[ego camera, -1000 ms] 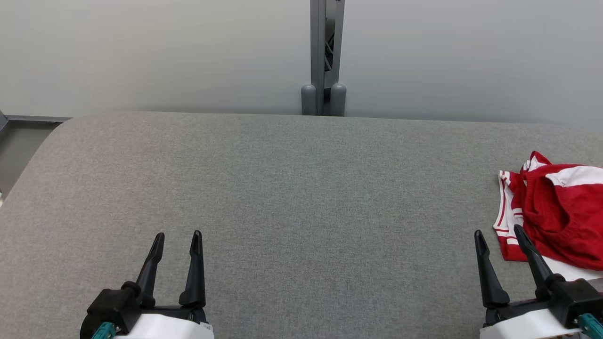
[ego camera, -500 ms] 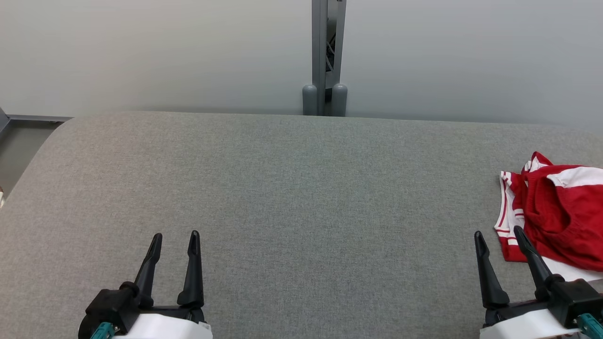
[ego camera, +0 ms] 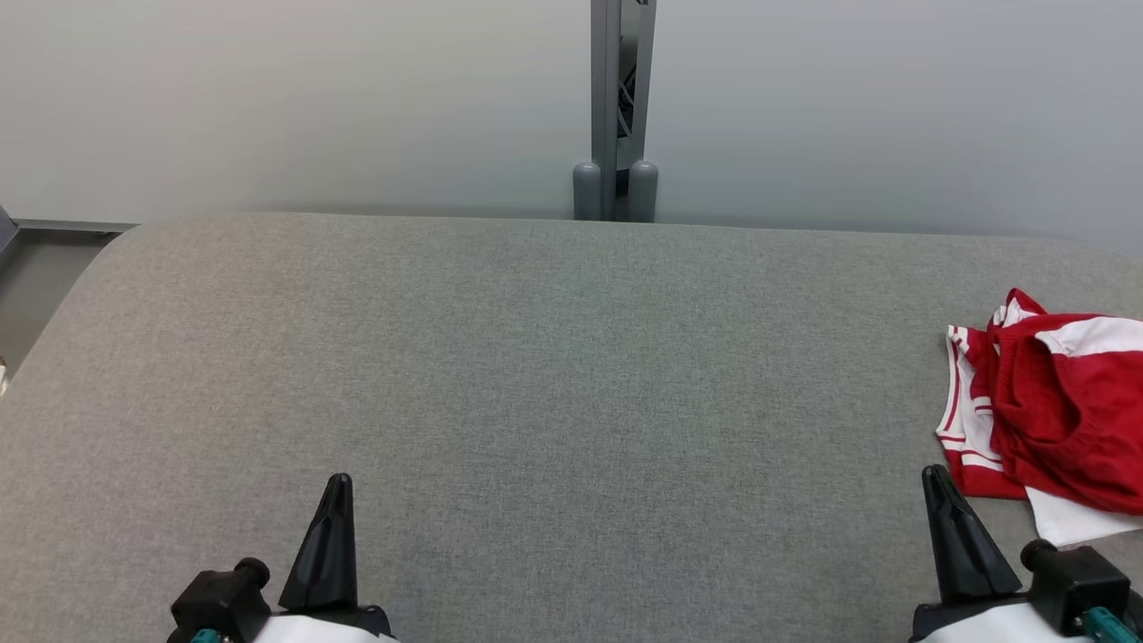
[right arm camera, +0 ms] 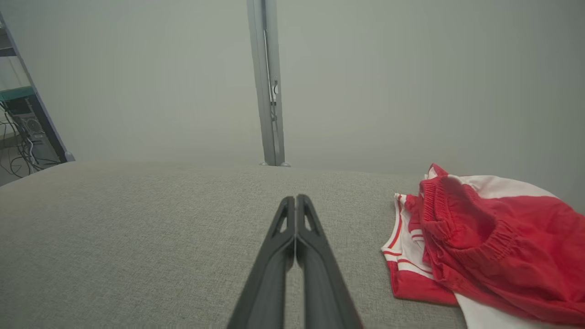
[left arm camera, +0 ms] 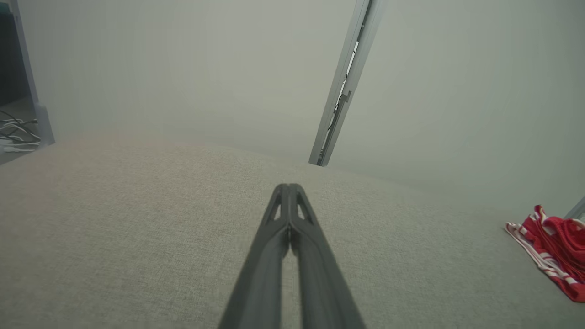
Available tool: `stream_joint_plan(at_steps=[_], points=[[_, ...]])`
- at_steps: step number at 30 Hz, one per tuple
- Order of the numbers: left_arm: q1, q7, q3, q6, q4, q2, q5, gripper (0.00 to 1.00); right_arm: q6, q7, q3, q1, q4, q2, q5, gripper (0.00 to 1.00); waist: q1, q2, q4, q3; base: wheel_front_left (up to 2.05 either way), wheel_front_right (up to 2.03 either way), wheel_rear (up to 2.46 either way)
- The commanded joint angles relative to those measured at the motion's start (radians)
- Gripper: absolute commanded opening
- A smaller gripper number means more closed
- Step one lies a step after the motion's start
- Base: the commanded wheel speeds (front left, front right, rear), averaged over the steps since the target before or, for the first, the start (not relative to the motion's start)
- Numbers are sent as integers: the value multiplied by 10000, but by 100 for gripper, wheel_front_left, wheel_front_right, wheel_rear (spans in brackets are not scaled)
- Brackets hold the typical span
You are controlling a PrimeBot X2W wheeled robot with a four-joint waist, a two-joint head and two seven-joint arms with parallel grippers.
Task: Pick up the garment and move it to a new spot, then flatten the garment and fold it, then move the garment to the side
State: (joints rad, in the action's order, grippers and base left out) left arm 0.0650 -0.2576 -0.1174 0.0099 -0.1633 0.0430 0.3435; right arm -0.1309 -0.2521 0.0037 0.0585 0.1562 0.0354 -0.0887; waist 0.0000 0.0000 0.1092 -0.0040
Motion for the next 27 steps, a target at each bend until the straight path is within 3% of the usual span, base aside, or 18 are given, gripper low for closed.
stream_joint_plan(at_steps=[1, 27], points=[[-196, 47, -1, -35, 107, 18, 405, 0, 0, 155, -173, -192, -57, 49, -437, 0, 0, 0, -16, 2, 0, 0, 0], [-1422, 771, -199, -496, -834, 41, 4632, 0, 1, 1745, -1422, -670, 210, 95, -5177, 0, 0, 0, -245, 24, 0, 0, 0]])
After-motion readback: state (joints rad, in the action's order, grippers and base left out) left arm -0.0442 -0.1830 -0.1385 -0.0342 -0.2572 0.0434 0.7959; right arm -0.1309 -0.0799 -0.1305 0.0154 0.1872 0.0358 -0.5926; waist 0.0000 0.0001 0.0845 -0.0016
